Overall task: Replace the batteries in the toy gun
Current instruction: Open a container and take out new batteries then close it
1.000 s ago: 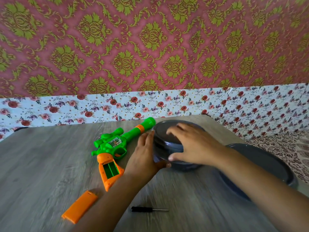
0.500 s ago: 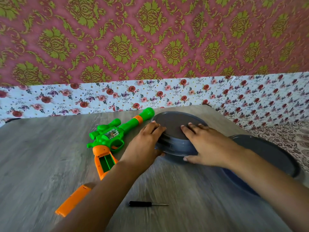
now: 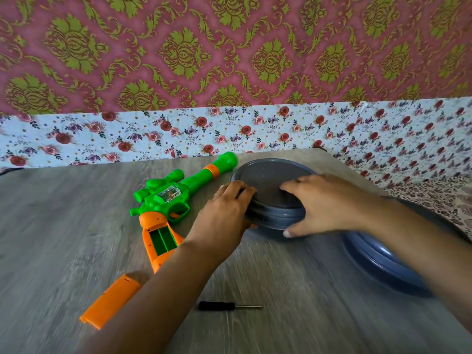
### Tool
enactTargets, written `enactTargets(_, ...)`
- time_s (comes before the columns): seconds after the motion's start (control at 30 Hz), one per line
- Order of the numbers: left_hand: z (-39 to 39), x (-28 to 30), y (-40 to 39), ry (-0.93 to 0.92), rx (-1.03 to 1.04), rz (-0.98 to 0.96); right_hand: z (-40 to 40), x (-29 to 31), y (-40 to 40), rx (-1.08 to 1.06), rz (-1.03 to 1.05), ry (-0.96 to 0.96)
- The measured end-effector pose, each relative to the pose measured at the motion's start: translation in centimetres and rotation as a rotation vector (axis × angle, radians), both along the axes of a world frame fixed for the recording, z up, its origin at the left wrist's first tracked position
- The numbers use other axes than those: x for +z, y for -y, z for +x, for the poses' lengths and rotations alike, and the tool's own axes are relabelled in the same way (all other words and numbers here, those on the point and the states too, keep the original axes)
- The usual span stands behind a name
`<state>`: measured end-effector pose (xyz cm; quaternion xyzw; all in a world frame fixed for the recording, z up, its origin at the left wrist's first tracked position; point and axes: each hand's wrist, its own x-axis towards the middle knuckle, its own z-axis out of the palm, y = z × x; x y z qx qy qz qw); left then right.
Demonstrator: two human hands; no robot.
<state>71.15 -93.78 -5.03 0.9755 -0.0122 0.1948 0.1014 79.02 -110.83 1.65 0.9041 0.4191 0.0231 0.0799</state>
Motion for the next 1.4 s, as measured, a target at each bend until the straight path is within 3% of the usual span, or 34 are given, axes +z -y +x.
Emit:
enactTargets(0.1, 0.0, 0.0, 0.1, 0.007, -0.004, -0.015, 2.2, 2.6, -1.0, -0.06, 0.142, -0.248)
enactTargets(0.17, -0.1, 0.0, 0.0, 0.006, -0.006, -0.028, 4.4, 2.2, -2.5, -0.091, 0.317, -0.282)
enactTargets(0.27, -0.1, -0.1, 0.0, 0.007, -0.008, -0.04, 6.8, -0.8, -5.1, -0.155, 0.289, -0.292)
enactTargets(0.4, 0.1, -0.2, -0.1, 0.024, -0.009, -0.021, 8.1, -3.4, -6.5, -0.263, 0.225, -0.204)
enactTargets(0.7, 0.5, -0.2, -0.2, 0.021, -0.029, -0.016, 8.7, -4.2, -6.5, -0.241, 0.239, -0.127)
enactTargets(0.93, 0.2, -1.3, 0.1, 0.037, -0.017, -0.042, 8.2, -3.9, -6.0, -0.289, 0.705, 0.016)
enactTargets(1.03, 0.1, -1.2, 0.3, 0.001, -0.008, -0.029, 8.1, -3.8, -5.9, -0.278, 0.682, 0.012)
enactTargets(1.17, -0.4, -0.7, 0.3, -0.023, 0.015, -0.04, 7.2, -2.8, -4.4, -0.288, 0.738, -0.164)
enactTargets(1.4, -2.7, -0.2, 0.5, -0.076, -0.024, 0.053, -1.3, -0.9, 1.9, -0.001, 0.567, 0.027)
